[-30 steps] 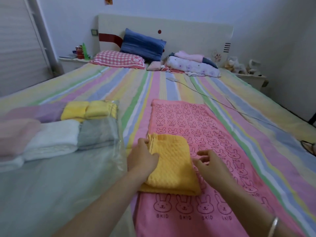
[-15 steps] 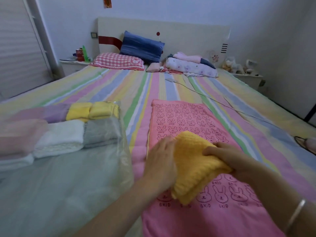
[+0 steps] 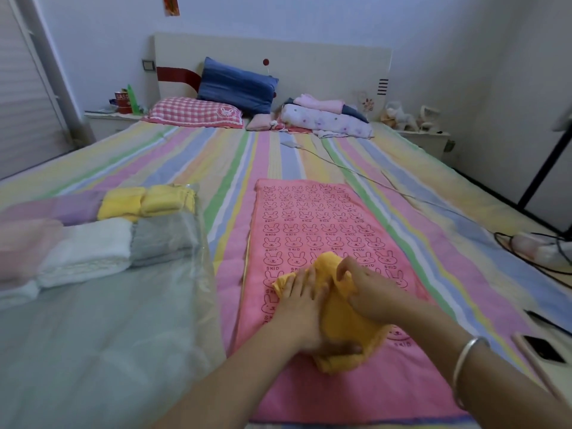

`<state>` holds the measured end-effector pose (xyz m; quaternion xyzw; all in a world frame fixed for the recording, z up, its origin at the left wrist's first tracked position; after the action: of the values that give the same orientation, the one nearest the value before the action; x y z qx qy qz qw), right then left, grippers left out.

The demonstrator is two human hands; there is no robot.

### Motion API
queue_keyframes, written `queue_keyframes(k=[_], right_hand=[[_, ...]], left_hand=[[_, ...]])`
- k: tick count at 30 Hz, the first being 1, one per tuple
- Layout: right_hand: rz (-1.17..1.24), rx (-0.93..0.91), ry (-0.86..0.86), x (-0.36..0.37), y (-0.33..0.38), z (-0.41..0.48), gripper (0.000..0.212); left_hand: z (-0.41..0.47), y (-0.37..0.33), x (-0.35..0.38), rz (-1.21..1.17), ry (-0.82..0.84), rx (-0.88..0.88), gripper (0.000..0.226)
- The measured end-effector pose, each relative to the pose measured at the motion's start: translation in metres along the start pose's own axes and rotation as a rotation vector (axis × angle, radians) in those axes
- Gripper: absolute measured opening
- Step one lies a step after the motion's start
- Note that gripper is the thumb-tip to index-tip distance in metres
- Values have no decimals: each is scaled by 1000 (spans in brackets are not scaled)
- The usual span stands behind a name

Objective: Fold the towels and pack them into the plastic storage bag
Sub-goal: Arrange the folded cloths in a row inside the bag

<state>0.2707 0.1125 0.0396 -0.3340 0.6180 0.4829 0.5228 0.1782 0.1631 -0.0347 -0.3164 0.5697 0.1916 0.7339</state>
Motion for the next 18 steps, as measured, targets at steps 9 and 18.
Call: queue_keyframes(k=[9, 18], right_hand=[[-478, -53, -259, 36, 60, -35, 72], [-644, 119, -319, 64, 68, -33, 42]], left_hand=[[-57, 49, -108, -327, -564, -167, 34], [-175, 125, -154, -195, -568, -328, 13]])
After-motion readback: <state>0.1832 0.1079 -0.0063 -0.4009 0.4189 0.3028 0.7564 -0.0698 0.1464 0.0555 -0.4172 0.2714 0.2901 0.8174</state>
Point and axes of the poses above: each hand's wrist, its own z-axis towards the middle knuckle, its own x-axis out of the palm, y = z × x, the point moved 7 cm from there along z, towards the middle knuckle, and after that the axes turned 14 degrees about -y, right-handed, at the moved point
